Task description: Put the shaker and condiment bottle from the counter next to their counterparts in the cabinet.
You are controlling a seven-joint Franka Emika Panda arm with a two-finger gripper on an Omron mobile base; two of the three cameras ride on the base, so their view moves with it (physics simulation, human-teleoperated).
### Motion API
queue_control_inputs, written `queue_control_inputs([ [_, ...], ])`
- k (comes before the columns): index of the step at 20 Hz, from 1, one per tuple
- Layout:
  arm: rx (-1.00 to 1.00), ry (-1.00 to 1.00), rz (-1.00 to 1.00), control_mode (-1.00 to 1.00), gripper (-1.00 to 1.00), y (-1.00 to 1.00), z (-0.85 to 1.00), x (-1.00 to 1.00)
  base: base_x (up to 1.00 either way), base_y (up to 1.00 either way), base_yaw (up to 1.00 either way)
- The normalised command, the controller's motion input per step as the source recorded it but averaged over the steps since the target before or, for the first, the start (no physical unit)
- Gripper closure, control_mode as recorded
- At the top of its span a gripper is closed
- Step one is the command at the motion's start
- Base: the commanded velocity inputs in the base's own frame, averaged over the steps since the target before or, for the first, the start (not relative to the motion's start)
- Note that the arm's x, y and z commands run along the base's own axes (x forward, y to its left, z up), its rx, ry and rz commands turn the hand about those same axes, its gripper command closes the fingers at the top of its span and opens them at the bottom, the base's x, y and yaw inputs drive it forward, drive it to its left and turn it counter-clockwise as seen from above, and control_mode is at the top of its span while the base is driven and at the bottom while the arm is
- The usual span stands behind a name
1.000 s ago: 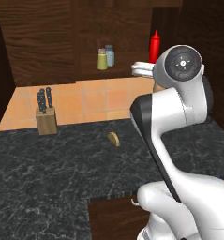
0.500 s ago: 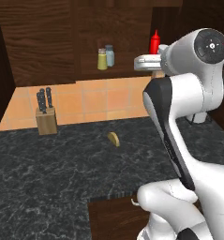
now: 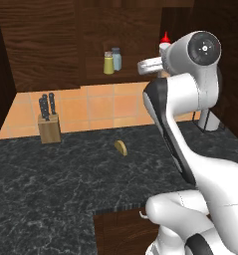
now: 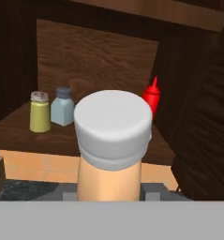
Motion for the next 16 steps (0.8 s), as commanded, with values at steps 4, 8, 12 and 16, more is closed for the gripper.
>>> queue_control_inputs([
  [4, 0.00, 0.00, 0.00, -1.00, 1.00, 0.00, 0.00, 0.62, 0.00, 0.00, 0.00],
  [8, 0.00, -0.01, -0.01, -1.00, 1.00, 0.00, 0.02, 0.24, 0.00, 0.00, 0.00],
  [12, 0.00, -0.09, -0.02, -1.00, 1.00, -0.01, 0.00, -0.05, 0.00, 0.00, 0.00],
  [16, 0.01, -0.03, -0.08, -1.00, 1.00, 0.00, 0.00, 0.20, 0.00, 0.00, 0.00],
])
